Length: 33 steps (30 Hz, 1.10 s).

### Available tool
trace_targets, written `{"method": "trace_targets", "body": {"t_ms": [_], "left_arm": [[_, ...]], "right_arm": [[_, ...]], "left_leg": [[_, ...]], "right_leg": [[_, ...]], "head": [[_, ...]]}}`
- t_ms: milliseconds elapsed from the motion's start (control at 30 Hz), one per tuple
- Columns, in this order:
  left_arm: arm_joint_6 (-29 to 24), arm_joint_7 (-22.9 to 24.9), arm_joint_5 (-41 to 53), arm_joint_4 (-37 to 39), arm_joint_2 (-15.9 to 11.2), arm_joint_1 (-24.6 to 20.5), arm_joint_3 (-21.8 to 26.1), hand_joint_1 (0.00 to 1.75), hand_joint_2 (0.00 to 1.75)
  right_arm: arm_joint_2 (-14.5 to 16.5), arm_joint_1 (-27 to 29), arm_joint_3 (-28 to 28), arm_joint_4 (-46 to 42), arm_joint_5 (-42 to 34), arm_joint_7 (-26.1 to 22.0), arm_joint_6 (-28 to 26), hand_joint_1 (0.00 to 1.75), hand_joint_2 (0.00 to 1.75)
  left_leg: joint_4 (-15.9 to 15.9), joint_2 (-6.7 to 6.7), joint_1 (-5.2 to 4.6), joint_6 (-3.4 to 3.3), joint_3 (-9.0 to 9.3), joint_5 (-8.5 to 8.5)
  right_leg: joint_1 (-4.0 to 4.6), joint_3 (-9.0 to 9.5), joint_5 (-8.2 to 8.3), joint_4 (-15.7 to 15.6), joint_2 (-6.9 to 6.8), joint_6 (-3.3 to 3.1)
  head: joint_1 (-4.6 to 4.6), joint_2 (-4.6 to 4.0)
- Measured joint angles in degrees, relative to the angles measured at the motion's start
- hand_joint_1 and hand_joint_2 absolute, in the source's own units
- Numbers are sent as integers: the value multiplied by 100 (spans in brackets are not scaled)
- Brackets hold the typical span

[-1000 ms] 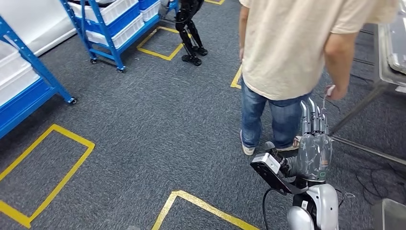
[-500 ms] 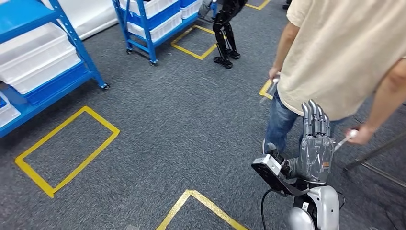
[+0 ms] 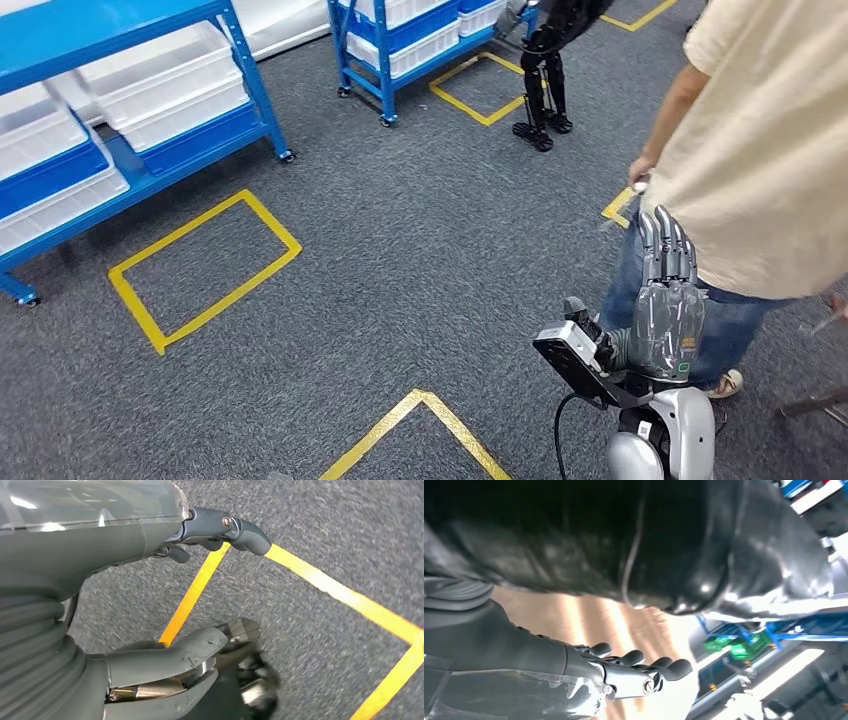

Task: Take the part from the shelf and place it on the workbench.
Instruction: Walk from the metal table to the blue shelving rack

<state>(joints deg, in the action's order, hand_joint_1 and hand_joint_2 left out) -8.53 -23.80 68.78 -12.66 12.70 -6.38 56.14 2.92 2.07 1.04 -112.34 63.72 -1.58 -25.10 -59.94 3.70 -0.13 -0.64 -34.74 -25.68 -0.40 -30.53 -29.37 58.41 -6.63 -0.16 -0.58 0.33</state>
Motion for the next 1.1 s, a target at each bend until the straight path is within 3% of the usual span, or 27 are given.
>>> {"method": "trace_targets", "body": {"t_ms": [33, 100, 167, 233, 300, 333, 367, 400, 467, 533, 567, 633, 700, 767, 833, 867, 933, 1000, 1067, 1100], "left_arm": [[-6, -2, -2, 0, -1, -5, 2, 0, 175], [-25, -4, -17, 0, -3, 11, 9, 0, 175], [-42, -2, -38, 0, -4, 38, 17, 0, 175], [-48, 8, -53, 0, -5, 28, 22, 0, 175], [-48, 31, -61, 0, -4, 7, 28, 0, 175], [-48, 47, -61, 0, -4, 7, 33, 0, 175], [-49, 63, -61, 0, -4, 14, 42, 0, 175], [-50, 75, -61, 0, -5, 18, 50, 0, 175], [-53, 87, -62, 0, -5, 18, 65, 0, 175], [-54, 94, -69, 0, -5, 10, 73, 0, 175], [-53, 99, -73, 0, -6, 14, 79, 0, 175], [-53, 109, -79, 0, -10, 41, 96, 0, 175], [-54, 117, -79, 0, -16, 56, 111, 0, 175], [-54, 120, -79, 0, -18, 40, 116, 0, 175], [-54, 120, -79, 0, -18, 30, 117, 0, 175], [-54, 121, -79, 0, -18, 37, 118, 0, 175], [-54, 122, -79, 0, -21, 52, 120, 0, 175], [-54, 128, -80, 0, -25, 40, 122, 0, 175], [-54, 144, -83, 0, -27, 26, 125, 0, 175], [-54, 154, -87, 0, -28, 30, 130, 0, 175]], "right_arm": [[0, 1, -5, -2, -19, -4, -2, 0, 0], [0, 0, -11, -4, -63, -11, -4, 0, 0], [1, 1, -19, -4, -97, -17, -8, 0, 0], [1, 17, -43, -3, -114, -20, -17, 0, 0], [1, 56, -80, 1, -138, -21, -21, 0, 0], [1, 75, -97, 4, -152, -21, -20, 0, 0], [1, 84, -112, 7, -166, -23, -18, 0, 0], [1, 88, -121, 9, -176, -27, -15, 0, 0], [1, 90, -134, 12, -192, -40, -1, 0, 0], [1, 102, -146, 13, -213, -56, 29, 0, 0], [1, 107, -150, 14, -221, -64, 42, 0, 0], [2, 106, -156, 13, -233, -75, 50, 0, 0], [7, 107, -157, 13, -246, -80, 49, 0, 0], [11, 121, -160, 13, -255, -82, 49, 0, 0], [12, 129, -161, 13, -258, -82, 49, 0, 0], [12, 129, -162, 13, -260, -82, 49, 0, 0], [12, 128, -163, 13, -262, -82, 49, 0, 0], [12, 125, -164, 13, -266, -82, 49, 0, 0], [13, 123, -165, 13, -283, -83, 49, 0, 0], [15, 123, -166, 14, -306, -86, 51, 0, 0]], "left_leg": [[103, 44, -29, -31, 42, -5], [138, -78, -30, -94, 40, 13], [199, -206, 3, -156, 60, 50], [236, -333, 27, -203, 67, 81], [231, -491, 28, -225, 57, 90], [224, -579, 28, -227, 57, 91], [212, -669, 29, -224, 58, 89], [194, -758, 32, -216, 60, 84], [138, -927, 31, -179, 42, 65], [97, -1074, 39, -114, -12, 63], [94, -1146, 48, -74, -40, 76], [92, -1217, 71, 1, -80, 87], [-159, -930, 57, 51, -205, -66], [-812, -550, 61, 83, -518, -400], [-1376, -434, 81, 109, -792, -594], [-1395, -412, 85, 114, -792, -546], [-825, -300, 80, 94, -463, -221], [-125, -63, 28, 33, -77, -6], [101, 11, -23, -31, 21, 0], [115, -64, -24, -59, 11, 15]], "right_leg": [[15, 10, -12, 0, -61, 26], [24, 33, -30, -14, -159, 74], [0, 15, -139, 98, 78, 128], [-32, -203, -441, 597, 480, 163], [-41, -562, -724, 1289, 624, 178], [-44, -673, -726, 1467, 638, 186], [-50, -693, -613, 1443, 648, 191], [-62, -612, -402, 1207, 678, 193], [-103, -346, -16, 518, 934, 187], [-121, -200, 85, 146, 1178, 167], [-110, -188, 65, 122, 1204, 149], [-106, -158, 80, 74, 1061, 84], [-114, -109, 107, 10, 887, 1], [-90, -90, 106, -6, 686, -54], [-71, -90, 87, 6, 482, -71], [-68, -87, 74, 13, 390, -68], [-65, -64, 43, 23, 226, -47], [-39, -32, 8, 27, 91, -4], [-9, -8, -10, 18, -17, 47], [-2, 8, -13, 7, -71, 73]], "head": [[2, 0], [3, 0], [5, 0], [8, 0], [8, 0], [8, 0], [8, 0], [8, 0], [8, 0], [8, 0], [6, 0], [8, 0], [-7, 0], [-21, 0], [-21, 0], [-21, 0], [-22, 0], [-20, 0], [-17, 0], [-17, 0]]}}
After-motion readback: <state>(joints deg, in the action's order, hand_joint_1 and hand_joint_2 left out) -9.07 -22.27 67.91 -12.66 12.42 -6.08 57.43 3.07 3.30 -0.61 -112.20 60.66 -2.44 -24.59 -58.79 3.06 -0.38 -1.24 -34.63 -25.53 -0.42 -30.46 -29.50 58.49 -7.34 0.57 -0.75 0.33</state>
